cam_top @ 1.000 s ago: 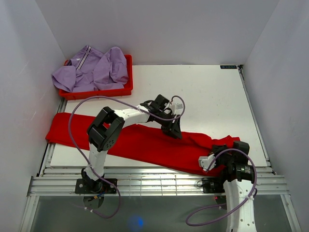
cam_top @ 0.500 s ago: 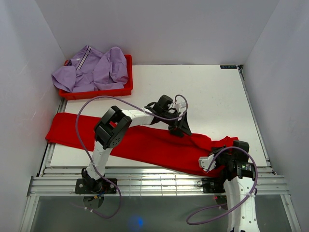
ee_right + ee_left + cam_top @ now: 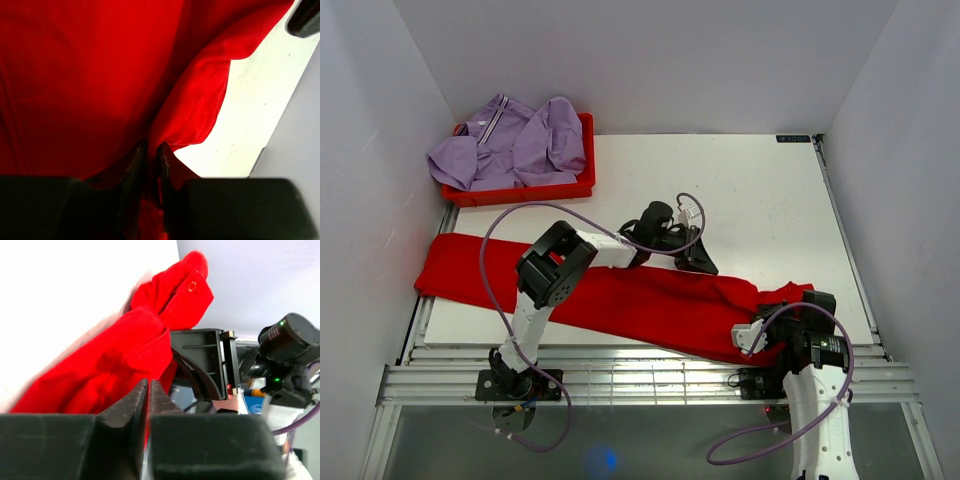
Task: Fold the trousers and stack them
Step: Fold the trousers
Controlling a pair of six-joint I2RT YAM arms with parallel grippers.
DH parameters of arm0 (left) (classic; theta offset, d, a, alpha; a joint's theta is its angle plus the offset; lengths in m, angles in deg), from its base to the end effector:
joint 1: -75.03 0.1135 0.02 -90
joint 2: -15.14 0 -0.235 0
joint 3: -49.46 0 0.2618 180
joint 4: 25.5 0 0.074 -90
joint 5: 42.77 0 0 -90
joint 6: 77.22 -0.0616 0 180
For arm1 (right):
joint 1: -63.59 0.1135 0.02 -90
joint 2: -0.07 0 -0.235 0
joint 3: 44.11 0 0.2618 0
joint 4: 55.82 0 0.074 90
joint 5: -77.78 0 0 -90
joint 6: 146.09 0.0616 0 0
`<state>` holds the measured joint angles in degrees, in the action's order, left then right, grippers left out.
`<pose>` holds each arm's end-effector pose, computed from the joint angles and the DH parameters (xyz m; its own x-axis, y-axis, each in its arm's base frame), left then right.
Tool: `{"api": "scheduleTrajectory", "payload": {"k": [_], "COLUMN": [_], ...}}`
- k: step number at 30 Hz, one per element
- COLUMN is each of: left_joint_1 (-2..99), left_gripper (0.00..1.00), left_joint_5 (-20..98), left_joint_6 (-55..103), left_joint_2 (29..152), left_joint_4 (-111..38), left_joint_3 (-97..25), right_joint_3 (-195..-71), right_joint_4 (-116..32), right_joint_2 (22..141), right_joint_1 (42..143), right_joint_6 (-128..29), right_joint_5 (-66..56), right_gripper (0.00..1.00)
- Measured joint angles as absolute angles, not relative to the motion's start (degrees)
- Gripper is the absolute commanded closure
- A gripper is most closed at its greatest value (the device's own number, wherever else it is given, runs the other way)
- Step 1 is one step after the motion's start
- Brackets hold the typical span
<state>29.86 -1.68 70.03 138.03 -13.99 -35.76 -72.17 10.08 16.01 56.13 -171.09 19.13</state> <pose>0.2897 -0.3573 0.1004 -0.9613 0.1829 -0.2061 0.2487 0.2541 -0.9346 0.1279 0.0156 0.1309 0.5138 -0.8479 -0.1307 -0.6430 -0.2798 -0.7129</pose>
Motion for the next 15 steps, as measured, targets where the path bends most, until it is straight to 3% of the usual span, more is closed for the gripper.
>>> {"api": "scheduleTrajectory", "payload": {"k": [1, 2, 3, 8, 9, 10, 11, 13, 15], "left_joint_1": [29.95, 30.15, 30.43, 32.02, 32.46, 32.92, 33.34, 34.01, 34.58], "left_gripper": [0.97, 1.0, 1.0, 1.0, 0.96, 0.66, 0.54, 0.38, 0.37], "left_joint_5": [-1.42, -1.0, -0.45, 1.21, 1.25, 1.38, 1.62, 2.26, 3.72], "left_joint_6": [69.71, 69.4, 69.01, 66.97, 66.47, 65.84, 64.77, 62.49, 59.61], "left_joint_2": [137.94, 137.9, 137.9, 137.92, 137.92, 137.92, 137.92, 137.79, 137.46], "left_joint_4": [-13.23, -12.53, -12.03, -10.93, -11.33, -12.79, -14.3, -18.6, -24.4], "left_joint_3": [-35.82, -36.0, -36.37, -38.82, -39.56, -40.7, -41.77, -43.36, -43.97], "right_joint_3": [-72.17, -72.17, -72.17, -73.72, -74.25, -75.05, -75.93, -77.61, -78.22], "right_joint_4": [9.99, 9.94, 9.88, 8.37, 8.37, 8.44, 8.55, 8.85, 8.74], "right_joint_2": [16.19, 16.52, 16.95, 18.83, 19.62, 20.56, 21.46, 22.94, 23.79], "right_joint_1": [56.13, 56.13, 56.13, 56.24, 56.24, 56.24, 56.24, 56.24, 56.24], "right_joint_6": [-170.98, -170.56, -170.45, -170.71, -170.67, -170.63, -170.52, -170.56, -170.54], "right_joint_5": [19.26, 19.26, 19.46, 19.9, 19.68, 19.42, 19.24, 19.2, 19.22], "right_gripper": [0.3, 0.03, 0.1, 0.09, 0.07, 0.02, 0.02, 0.03, 0.03]}}
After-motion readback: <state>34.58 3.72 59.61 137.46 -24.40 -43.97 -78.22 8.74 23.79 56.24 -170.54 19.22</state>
